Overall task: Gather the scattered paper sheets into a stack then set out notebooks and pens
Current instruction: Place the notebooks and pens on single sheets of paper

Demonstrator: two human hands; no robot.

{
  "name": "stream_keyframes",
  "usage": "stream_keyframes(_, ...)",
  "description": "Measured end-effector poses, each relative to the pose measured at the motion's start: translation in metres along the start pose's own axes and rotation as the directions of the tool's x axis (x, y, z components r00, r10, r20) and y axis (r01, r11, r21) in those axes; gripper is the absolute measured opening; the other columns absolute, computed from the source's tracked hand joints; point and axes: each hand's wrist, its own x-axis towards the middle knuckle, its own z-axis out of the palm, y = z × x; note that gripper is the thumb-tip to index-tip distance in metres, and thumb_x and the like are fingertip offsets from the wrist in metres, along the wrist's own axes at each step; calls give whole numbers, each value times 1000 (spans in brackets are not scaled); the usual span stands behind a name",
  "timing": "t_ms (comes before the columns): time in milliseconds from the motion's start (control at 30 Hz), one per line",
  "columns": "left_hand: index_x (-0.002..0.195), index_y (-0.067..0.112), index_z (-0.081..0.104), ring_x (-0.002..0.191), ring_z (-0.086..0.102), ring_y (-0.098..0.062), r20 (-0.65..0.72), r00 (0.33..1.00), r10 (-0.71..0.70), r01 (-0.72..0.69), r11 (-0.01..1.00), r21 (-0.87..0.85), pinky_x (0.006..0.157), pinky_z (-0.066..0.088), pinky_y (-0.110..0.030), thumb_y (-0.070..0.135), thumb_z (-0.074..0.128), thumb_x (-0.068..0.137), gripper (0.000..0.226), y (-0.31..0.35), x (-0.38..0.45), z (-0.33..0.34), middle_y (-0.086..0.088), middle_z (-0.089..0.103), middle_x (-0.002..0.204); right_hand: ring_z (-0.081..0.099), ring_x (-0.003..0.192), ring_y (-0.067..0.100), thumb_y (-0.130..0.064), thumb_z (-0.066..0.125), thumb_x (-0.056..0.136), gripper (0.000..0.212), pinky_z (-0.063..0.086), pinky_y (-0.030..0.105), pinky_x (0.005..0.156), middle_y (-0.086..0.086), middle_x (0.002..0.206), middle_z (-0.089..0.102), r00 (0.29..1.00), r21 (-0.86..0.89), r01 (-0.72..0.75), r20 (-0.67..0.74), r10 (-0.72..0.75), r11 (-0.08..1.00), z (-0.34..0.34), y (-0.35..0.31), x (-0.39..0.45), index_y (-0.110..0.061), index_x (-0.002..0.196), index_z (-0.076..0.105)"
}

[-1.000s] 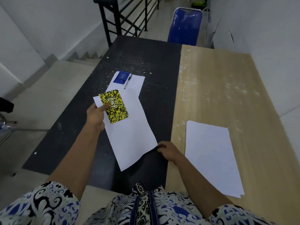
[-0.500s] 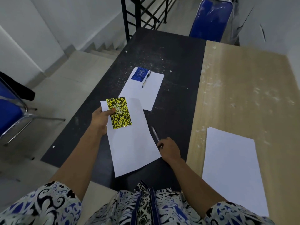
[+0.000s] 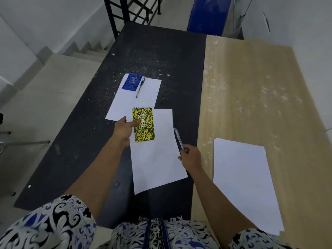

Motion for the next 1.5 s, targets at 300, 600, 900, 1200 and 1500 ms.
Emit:
stream_keyframes(300, 111, 7, 63, 95, 67, -26, 16, 999, 51, -53, 987, 152, 84, 56, -44, 7, 71, 85, 27, 14, 54, 59, -9, 69, 107, 51, 68, 15, -5, 38, 101, 12, 48, 20, 54, 2, 80, 51, 990, 191, 24, -141, 3, 981, -10, -18, 60, -10, 106, 47)
stream_keyframes(600, 101, 7, 61, 77, 63, -8, 57, 992, 116, -128, 949, 287, 59, 52, -19, 3, 66, 89, 14, 31, 134, 124, -1, 68, 92, 63, 83, 17, -13, 43, 100, 21, 45, 21, 66, 5, 92, 68, 970, -33, 136, -198, -140, 990, -12, -34, 153, -9, 116, 56)
stream_keyframes(900, 97, 8, 64, 83, 66, -21, 41, 969, 242, -228, 829, 510, 74, 56, -34, 12, 70, 86, 13, 29, 208, 162, -4, 69, 91, 59, 68, 9, -16, 48, 98, 18, 44, 26, 64, -3, 87, 71, 956, -60, 179, -224, -188, 982, -26, -33, 224, -15, 113, 57)
stream_keyframes(1200, 110, 8, 62, 95, 65, -24, 45, 938, 343, -297, 729, 617, 78, 49, -26, 17, 70, 86, 28, 26, 230, 194, -5, 68, 103, 59, 74, -9, -13, 53, 97, 14, 42, 4, 69, -3, 86, 71, 979, 275, 127, -189, -76, 953, -52, -35, 233, -15, 109, 59)
stream_keyframes(1500, 151, 23, 25, 147, 12, -34, 372, 798, 475, -447, 50, 893, 112, 22, -53, 48, 51, 93, 69, 0, 202, 188, -5, 18, 160, 63, 88, 4, -18, 54, 94, 13, 46, 29, 81, -6, 91, 74, 990, 351, 8, -135, 42, 936, -61, -40, 241, -19, 106, 60)
